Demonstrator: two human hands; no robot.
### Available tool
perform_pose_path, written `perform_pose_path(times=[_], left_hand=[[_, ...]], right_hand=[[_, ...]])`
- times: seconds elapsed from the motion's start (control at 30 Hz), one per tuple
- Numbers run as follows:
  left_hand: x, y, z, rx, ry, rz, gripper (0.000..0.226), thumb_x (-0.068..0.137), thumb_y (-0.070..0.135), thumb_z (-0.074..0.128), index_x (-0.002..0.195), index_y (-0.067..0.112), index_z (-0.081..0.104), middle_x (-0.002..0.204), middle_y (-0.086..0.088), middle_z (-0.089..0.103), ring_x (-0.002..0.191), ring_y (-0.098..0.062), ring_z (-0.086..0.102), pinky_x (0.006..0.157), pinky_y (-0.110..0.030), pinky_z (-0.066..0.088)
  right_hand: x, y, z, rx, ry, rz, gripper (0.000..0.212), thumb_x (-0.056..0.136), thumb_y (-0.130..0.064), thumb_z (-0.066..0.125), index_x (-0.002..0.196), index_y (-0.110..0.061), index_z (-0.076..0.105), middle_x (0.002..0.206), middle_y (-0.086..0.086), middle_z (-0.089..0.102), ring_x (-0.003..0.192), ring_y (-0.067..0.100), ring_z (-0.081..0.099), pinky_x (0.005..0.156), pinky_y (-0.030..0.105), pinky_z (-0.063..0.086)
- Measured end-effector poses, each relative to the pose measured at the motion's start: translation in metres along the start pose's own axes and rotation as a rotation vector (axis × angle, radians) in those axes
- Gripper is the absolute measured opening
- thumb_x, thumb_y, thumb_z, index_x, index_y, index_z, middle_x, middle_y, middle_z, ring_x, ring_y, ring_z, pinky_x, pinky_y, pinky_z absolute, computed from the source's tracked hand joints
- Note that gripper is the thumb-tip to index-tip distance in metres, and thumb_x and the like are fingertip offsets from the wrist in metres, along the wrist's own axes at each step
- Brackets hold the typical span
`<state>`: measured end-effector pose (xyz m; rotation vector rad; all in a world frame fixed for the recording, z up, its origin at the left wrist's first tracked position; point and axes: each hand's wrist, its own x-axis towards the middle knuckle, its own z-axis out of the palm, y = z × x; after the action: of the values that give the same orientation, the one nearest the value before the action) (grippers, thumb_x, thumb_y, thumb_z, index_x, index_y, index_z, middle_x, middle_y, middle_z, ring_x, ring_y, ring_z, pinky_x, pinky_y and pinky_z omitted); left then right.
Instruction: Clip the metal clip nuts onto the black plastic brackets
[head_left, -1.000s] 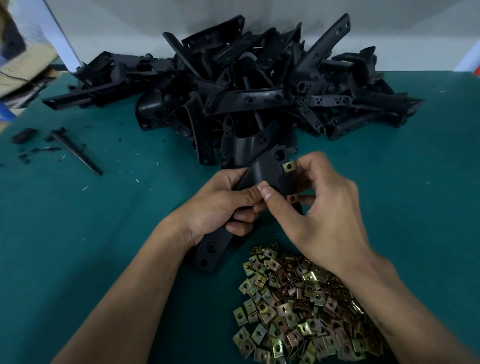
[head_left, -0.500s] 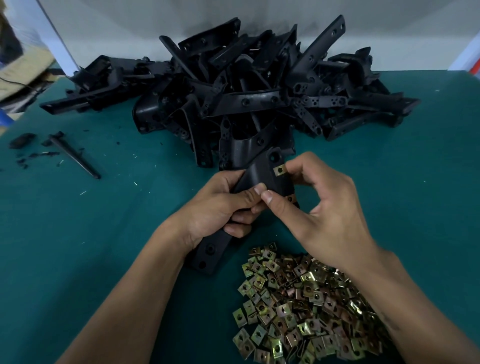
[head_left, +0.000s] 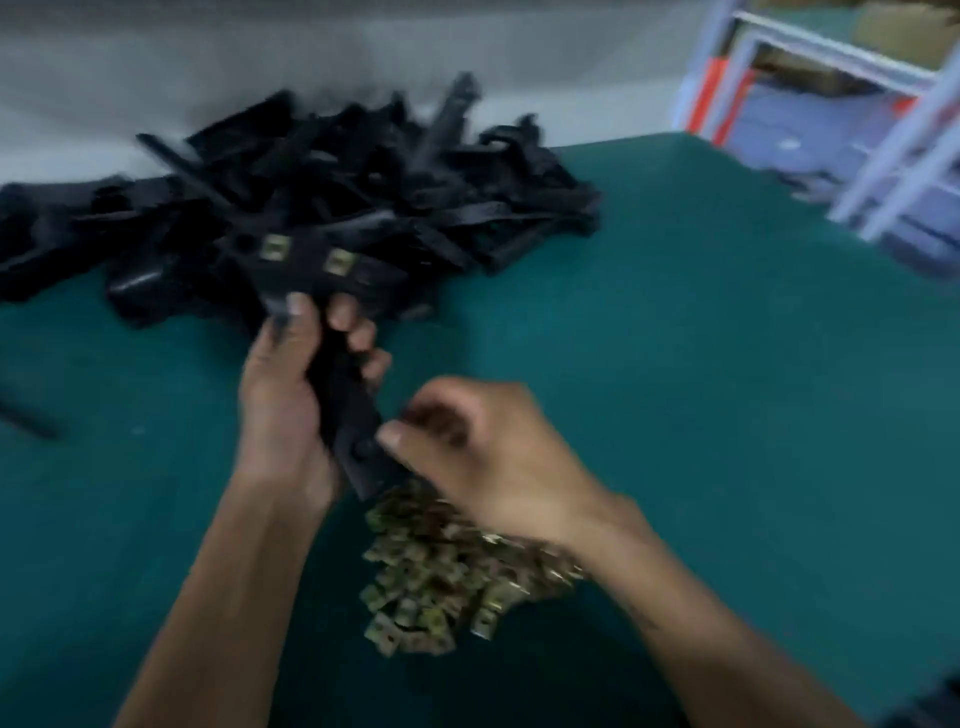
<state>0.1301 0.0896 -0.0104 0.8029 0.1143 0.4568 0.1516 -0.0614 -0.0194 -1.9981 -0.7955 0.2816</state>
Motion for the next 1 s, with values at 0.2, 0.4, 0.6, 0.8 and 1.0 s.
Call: perform_pose_path(times=[0.2, 0.4, 0.6, 0.8, 1.0], left_hand=[[-0.07, -0.068, 0.106, 0.344, -0.274, -0.162, 0.047, 0.106, 0.033, 0.037, 0.138, -0.001, 0.037, 0.121, -0.015, 0.066, 0.088, -0.021, 0.069, 0.071, -0.031, 0.059], [-0.215, -0.176, 0.178, 0.923, -0.973, -0.177, 0.059, 0.1, 0.007, 0.051, 0.152, 0.031, 0.036, 0.139, 0.013, 0.059, 0.122, -0.002, 0.057, 0.103, -0.024, 0.047], [-0.293, -0.27, 0.181, 1.428, -1.3, -0.431, 0.037, 0.094, 0.008, 0.057, 0.13, 0.014, 0.049, 0.124, -0.014, 0.059, 0.114, -0.033, 0.061, 0.082, -0.034, 0.05], [-0.291, -0.289, 0.165, 1.573, -1.396, -0.542, 0.009, 0.097, 0.015, 0.056, 0.102, 0.007, 0.058, 0.117, -0.015, 0.06, 0.102, -0.034, 0.063, 0.076, -0.036, 0.048], [-0.247, -0.216, 0.149, 1.235, -1.5, -0.312, 0.02, 0.101, 0.025, 0.051, 0.106, 0.008, 0.058, 0.118, -0.005, 0.058, 0.108, -0.027, 0.057, 0.095, -0.039, 0.048]], right_hand=[[-0.119, 0.004, -0.05, 0.44, 0.497, 0.132, 0.004, 0.096, -0.018, 0.061, 0.097, -0.019, 0.064, 0.07, 0.0, 0.065, 0.058, 0.018, 0.062, 0.053, 0.039, 0.054], [-0.278, 0.054, -0.108, 0.793, 1.137, 0.439, 0.02, 0.102, -0.002, 0.05, 0.099, -0.004, 0.07, 0.089, 0.017, 0.069, 0.083, 0.028, 0.065, 0.074, 0.036, 0.052], [-0.389, 0.112, -0.09, 0.816, 1.171, 1.053, 0.022, 0.099, 0.002, 0.051, 0.081, 0.002, 0.064, 0.061, 0.015, 0.06, 0.053, 0.023, 0.059, 0.05, 0.03, 0.044], [-0.416, 0.166, -0.078, 0.572, 0.908, 1.411, 0.022, 0.099, -0.008, 0.062, 0.077, -0.007, 0.058, 0.072, 0.01, 0.057, 0.062, 0.021, 0.053, 0.062, 0.031, 0.044], [-0.423, 0.149, -0.105, -0.567, 0.19, 1.497, 0.03, 0.096, -0.052, 0.054, 0.11, -0.03, 0.068, 0.113, -0.005, 0.071, 0.104, 0.014, 0.068, 0.081, 0.029, 0.051]])
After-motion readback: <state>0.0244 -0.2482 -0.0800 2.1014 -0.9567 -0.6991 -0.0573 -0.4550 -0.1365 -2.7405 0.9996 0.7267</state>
